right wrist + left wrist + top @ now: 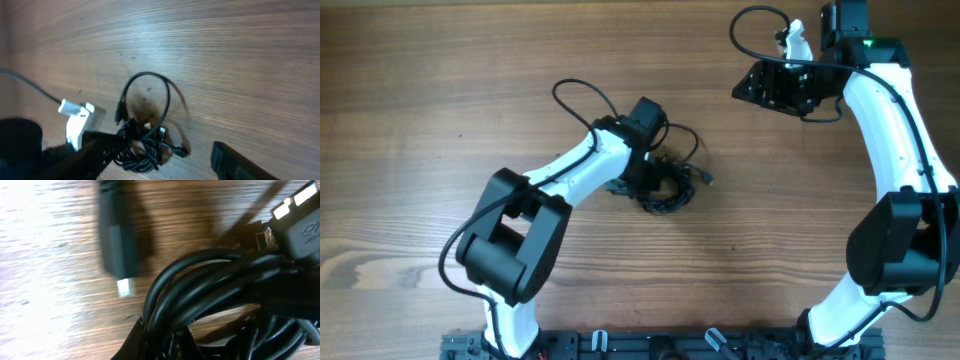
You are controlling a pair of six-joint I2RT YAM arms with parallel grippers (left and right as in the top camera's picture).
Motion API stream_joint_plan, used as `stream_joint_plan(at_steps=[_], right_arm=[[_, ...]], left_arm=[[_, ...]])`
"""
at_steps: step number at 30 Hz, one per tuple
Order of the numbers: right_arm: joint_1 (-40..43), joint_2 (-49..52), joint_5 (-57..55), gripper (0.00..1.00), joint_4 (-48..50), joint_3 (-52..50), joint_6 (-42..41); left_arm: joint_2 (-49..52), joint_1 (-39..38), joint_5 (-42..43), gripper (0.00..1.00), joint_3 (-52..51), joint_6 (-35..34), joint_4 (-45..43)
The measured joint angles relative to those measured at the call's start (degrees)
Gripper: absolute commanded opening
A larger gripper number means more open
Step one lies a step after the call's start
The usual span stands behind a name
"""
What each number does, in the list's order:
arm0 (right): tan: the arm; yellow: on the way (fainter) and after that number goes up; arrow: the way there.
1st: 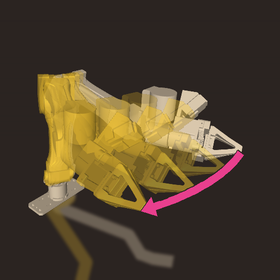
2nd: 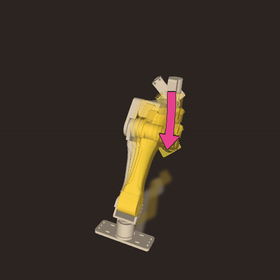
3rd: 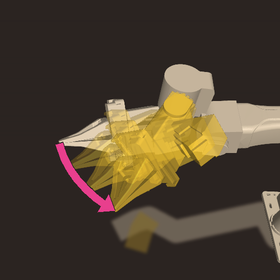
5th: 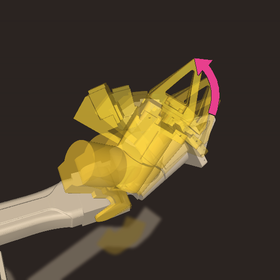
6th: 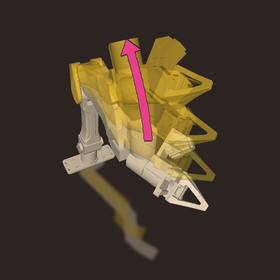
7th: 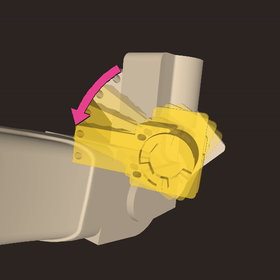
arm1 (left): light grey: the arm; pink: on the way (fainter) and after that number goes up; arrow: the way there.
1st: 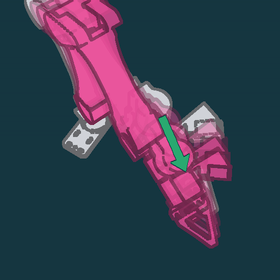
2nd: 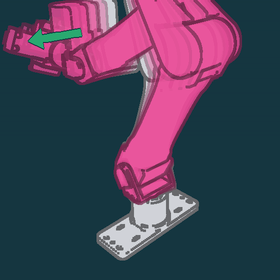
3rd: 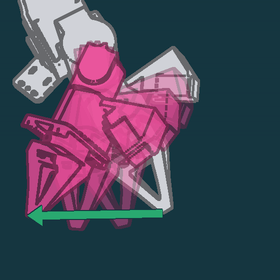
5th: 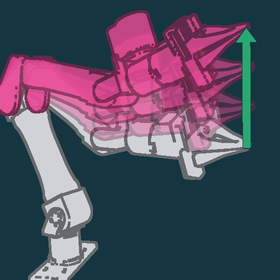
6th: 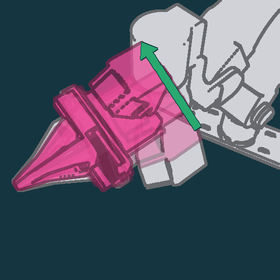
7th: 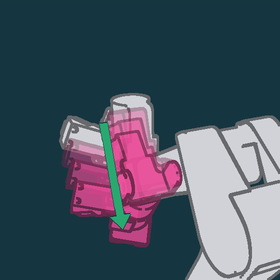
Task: Untangle cables
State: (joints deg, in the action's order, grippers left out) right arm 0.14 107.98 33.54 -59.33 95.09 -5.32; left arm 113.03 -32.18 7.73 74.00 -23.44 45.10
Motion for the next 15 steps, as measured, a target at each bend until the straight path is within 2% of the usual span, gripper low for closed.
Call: stream_joint_plan(at_steps=[2,10,15], right_arm=[[-1.0,0.0,3.3,0.48,0.2,0.0,2.0],[-8.6,0.0,14.4,0.22,5.7,0.0,2.8],[-13.7,0.0,18.1,0.07,10.8,0.0,0.2]], left_arm=[[-2.3,1.6,-0.4,0.04,0.0,0.0,0.9],[-17.8,3.7,0.3,0.04,1.2,-0.5,0.5],[-18.6,3.8,1.1,0.04,1.2,-0.7,0.4]])
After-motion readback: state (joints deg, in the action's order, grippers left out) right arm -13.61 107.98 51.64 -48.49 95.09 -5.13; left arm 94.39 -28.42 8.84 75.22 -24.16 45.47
